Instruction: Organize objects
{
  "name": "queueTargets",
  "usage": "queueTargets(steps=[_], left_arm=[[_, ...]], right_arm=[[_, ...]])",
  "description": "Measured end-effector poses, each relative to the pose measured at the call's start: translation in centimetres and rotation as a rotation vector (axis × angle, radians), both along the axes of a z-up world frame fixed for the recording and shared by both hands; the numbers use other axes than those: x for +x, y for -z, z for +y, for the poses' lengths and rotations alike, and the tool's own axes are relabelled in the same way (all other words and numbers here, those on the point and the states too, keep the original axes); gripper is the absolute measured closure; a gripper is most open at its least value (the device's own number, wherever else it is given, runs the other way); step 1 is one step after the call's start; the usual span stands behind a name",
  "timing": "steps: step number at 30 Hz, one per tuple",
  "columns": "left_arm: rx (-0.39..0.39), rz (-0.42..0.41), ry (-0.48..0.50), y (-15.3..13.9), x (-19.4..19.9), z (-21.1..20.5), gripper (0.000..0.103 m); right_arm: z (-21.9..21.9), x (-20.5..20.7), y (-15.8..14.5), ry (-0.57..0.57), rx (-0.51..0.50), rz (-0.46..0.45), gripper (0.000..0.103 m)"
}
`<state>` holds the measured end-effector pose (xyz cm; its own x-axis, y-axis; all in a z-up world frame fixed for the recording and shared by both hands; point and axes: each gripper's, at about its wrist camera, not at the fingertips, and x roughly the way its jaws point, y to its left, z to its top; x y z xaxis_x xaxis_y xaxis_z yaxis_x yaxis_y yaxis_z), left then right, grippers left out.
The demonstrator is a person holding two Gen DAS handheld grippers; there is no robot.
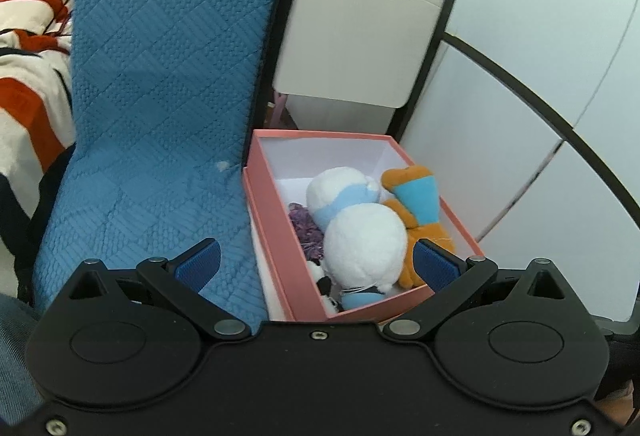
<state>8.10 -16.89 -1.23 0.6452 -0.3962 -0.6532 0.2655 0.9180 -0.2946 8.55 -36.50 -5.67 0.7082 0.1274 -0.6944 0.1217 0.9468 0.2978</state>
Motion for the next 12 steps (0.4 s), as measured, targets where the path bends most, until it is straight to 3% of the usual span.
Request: queueTargets(steps=[12], left_arm=[[-0.004, -0.002, -0.005, 0.88, -0.08, 1.08, 0.0]], right_arm=[[0.71, 0.22, 1.06, -0.019, 0.017, 0.027, 0.011]])
